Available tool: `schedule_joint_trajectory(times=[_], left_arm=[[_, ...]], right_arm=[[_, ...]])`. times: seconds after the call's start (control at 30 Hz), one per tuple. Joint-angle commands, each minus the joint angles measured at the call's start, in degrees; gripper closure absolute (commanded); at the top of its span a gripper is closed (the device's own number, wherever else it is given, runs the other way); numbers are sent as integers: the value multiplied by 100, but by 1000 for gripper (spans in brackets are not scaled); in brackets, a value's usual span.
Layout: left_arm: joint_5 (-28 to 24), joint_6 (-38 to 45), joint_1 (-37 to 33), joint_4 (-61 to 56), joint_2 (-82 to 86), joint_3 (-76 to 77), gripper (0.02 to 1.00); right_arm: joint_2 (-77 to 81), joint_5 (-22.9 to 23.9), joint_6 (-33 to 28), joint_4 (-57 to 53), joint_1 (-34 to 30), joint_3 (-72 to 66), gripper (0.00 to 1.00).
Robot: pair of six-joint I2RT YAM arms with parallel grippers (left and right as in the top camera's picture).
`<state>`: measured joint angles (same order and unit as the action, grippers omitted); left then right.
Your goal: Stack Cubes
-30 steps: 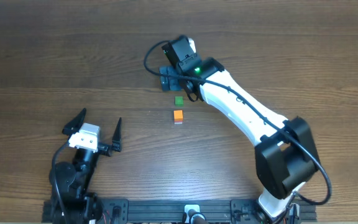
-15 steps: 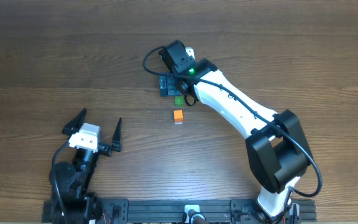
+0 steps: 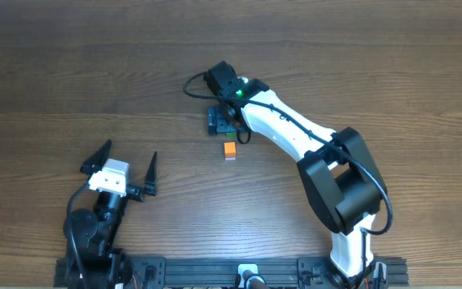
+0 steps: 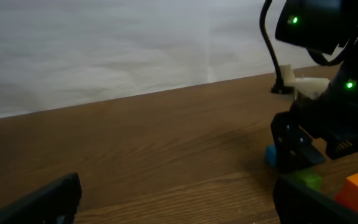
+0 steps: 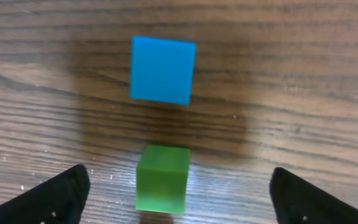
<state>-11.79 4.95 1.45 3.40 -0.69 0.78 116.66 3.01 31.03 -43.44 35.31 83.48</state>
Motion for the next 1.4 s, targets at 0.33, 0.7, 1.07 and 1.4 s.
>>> schedule_joint_trajectory(times=[0.33,0.7,1.07,1.4], left_arm=[[7,63,-31,-11,42,-44,20],[7,63,-31,-11,42,-44,20],[7,63,-31,-11,42,-44,20],[7,66,-31,-11,42,-44,20]], right_arm=[[170,-35,63,-4,101,131,220],[365,-37,20,42,192,131,292],[367,4,17,81,192,131,503],[367,4,17,81,192,131,825]])
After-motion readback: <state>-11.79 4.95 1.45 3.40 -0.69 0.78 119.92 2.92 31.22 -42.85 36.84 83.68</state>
